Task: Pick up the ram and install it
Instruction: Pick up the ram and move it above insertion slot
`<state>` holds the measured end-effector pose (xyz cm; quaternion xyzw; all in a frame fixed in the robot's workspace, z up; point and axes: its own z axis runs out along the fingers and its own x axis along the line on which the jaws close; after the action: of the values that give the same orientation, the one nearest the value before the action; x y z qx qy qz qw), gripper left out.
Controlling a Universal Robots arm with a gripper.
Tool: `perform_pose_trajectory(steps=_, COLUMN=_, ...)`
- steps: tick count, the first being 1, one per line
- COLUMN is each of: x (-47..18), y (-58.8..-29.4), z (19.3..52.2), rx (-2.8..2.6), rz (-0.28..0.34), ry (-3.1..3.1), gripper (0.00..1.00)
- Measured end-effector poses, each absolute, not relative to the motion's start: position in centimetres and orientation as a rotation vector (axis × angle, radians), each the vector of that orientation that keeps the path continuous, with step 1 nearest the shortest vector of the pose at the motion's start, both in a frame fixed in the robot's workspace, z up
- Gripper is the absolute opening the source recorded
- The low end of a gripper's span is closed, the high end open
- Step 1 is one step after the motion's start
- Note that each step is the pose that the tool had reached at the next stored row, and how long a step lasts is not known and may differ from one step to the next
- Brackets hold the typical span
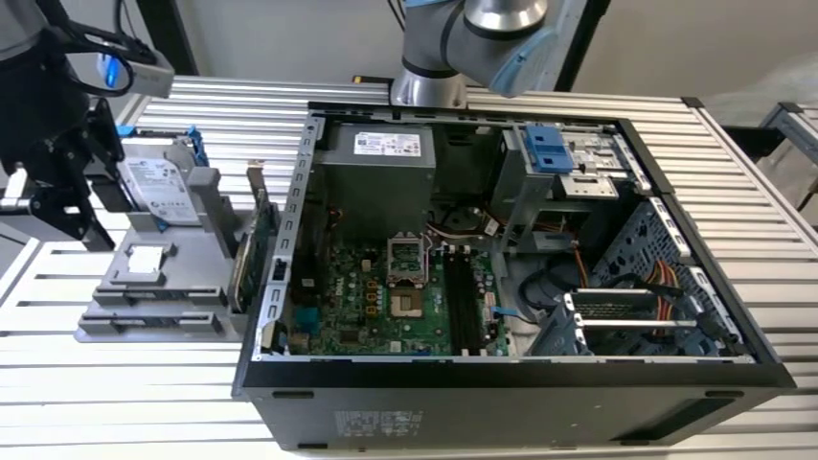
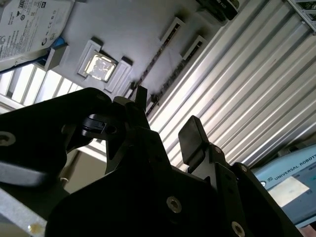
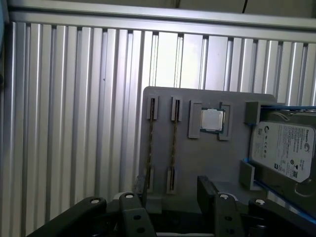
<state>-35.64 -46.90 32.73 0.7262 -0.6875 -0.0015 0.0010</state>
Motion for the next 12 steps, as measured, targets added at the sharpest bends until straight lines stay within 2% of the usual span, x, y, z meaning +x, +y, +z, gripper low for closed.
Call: perform_pose_trajectory(steps=12, x=-35.65, y=-46.90, z=32.14, rx=2.280, rz=-0.005, ry=-2.158, gripper=1.00)
